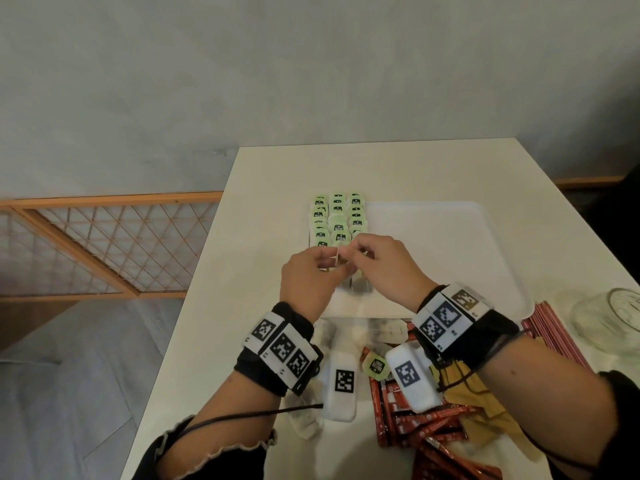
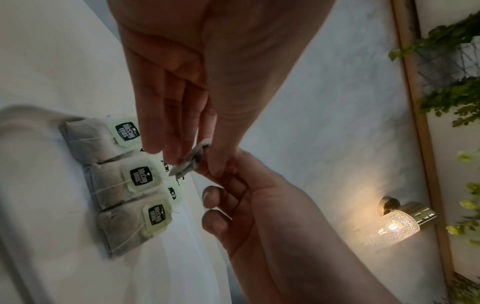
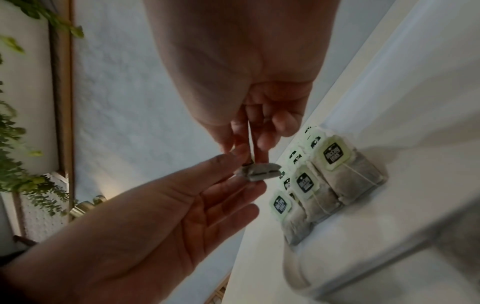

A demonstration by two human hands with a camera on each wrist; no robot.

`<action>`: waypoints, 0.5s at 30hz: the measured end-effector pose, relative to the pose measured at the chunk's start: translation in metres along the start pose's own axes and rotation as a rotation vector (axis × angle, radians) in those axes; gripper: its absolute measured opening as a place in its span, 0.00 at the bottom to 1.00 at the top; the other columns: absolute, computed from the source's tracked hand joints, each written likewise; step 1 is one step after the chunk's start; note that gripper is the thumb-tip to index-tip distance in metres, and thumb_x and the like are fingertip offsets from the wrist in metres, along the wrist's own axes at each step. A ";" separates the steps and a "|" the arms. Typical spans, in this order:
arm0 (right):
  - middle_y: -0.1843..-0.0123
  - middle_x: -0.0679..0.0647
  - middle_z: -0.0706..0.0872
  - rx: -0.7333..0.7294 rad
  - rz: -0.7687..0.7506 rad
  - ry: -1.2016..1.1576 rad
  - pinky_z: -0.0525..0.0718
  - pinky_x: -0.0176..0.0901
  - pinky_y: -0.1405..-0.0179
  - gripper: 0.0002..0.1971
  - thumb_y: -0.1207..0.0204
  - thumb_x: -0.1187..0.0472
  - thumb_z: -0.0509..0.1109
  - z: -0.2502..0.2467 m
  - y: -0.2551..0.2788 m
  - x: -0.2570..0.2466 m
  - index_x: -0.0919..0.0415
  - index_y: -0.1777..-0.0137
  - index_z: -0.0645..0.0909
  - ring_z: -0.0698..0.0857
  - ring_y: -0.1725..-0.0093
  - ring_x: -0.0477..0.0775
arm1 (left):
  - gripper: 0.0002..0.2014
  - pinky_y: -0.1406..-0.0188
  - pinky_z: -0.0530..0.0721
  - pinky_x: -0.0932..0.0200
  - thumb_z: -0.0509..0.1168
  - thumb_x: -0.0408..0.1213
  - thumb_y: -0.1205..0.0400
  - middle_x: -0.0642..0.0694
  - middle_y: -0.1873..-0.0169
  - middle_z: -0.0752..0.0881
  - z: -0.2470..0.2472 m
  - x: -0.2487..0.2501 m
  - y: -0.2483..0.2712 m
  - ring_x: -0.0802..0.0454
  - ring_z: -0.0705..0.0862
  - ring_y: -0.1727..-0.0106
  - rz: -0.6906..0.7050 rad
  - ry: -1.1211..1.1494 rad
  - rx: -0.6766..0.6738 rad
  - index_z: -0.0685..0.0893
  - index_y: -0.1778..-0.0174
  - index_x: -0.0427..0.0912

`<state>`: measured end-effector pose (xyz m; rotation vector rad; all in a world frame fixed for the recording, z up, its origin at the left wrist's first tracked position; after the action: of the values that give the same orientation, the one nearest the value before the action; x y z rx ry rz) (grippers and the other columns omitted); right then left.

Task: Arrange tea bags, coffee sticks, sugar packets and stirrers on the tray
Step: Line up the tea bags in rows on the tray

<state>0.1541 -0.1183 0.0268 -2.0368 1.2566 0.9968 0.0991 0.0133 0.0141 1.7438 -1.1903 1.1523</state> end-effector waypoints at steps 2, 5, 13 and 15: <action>0.61 0.47 0.88 0.000 -0.021 0.011 0.73 0.31 0.64 0.09 0.19 0.56 0.69 -0.002 0.001 -0.001 0.58 0.57 0.86 0.79 0.68 0.35 | 0.03 0.55 0.91 0.49 0.73 0.39 0.22 0.49 0.62 0.92 -0.003 0.001 -0.001 0.49 0.91 0.58 -0.008 0.024 0.020 0.91 0.55 0.48; 0.57 0.44 0.86 -0.007 0.009 -0.007 0.72 0.25 0.63 0.05 0.21 0.58 0.72 -0.004 0.001 0.010 0.52 0.47 0.85 0.78 0.67 0.31 | 0.04 0.59 0.91 0.50 0.70 0.35 0.19 0.44 0.65 0.91 -0.005 -0.008 -0.001 0.45 0.90 0.60 -0.057 0.038 0.002 0.90 0.58 0.41; 0.65 0.47 0.86 -0.289 0.170 0.157 0.77 0.33 0.65 0.06 0.23 0.58 0.73 0.018 0.000 0.035 0.61 0.57 0.86 0.82 0.70 0.42 | 0.06 0.57 0.87 0.55 0.71 0.47 0.23 0.52 0.66 0.91 -0.022 -0.044 -0.006 0.53 0.90 0.63 -0.142 -0.161 0.047 0.89 0.55 0.50; 0.67 0.43 0.83 -0.251 0.179 0.198 0.75 0.36 0.61 0.06 0.24 0.59 0.74 0.019 -0.007 0.041 0.61 0.58 0.87 0.81 0.67 0.43 | 0.12 0.49 0.85 0.53 0.72 0.50 0.23 0.54 0.58 0.89 -0.036 -0.049 -0.017 0.53 0.88 0.55 -0.171 -0.253 0.117 0.85 0.48 0.51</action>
<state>0.1661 -0.1221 -0.0165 -2.2919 1.5031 1.1026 0.0968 0.0665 -0.0209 2.0850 -1.1107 0.9366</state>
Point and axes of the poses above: each hand's wrist, its own y-axis away from the middle knuckle, its own z-axis out of the palm, x = y × z, the point moved 6 cm from there along -y, towards the middle knuckle
